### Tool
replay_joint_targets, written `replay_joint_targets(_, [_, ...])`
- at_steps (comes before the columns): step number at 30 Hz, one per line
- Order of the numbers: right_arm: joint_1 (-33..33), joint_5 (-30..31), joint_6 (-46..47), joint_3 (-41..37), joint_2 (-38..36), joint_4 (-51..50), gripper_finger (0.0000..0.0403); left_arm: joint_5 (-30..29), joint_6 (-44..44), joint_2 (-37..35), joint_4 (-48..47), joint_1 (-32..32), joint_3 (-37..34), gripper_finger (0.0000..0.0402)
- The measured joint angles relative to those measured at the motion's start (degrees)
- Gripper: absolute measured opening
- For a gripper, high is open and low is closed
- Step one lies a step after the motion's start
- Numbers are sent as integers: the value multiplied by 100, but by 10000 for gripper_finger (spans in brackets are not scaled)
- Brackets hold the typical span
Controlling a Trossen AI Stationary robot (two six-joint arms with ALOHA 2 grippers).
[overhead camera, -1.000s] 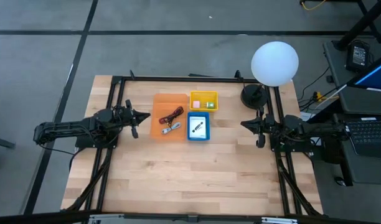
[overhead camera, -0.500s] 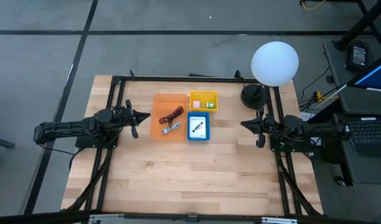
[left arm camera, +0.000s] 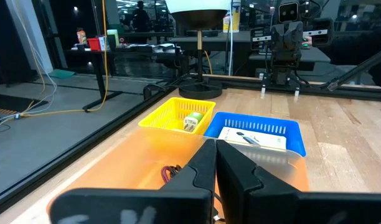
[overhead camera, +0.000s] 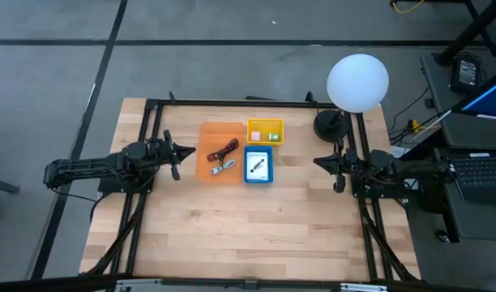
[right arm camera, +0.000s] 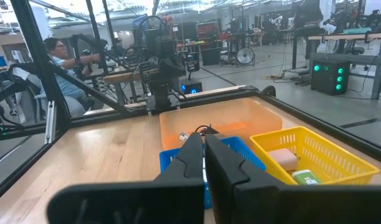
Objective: Pick and place items into bin
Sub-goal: Return to Home Position
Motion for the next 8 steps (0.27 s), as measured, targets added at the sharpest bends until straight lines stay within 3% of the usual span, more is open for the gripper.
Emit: replay_joint_targets(8, [0,0,7,0,0,2,0,0,2,2,0,-1,2,6])
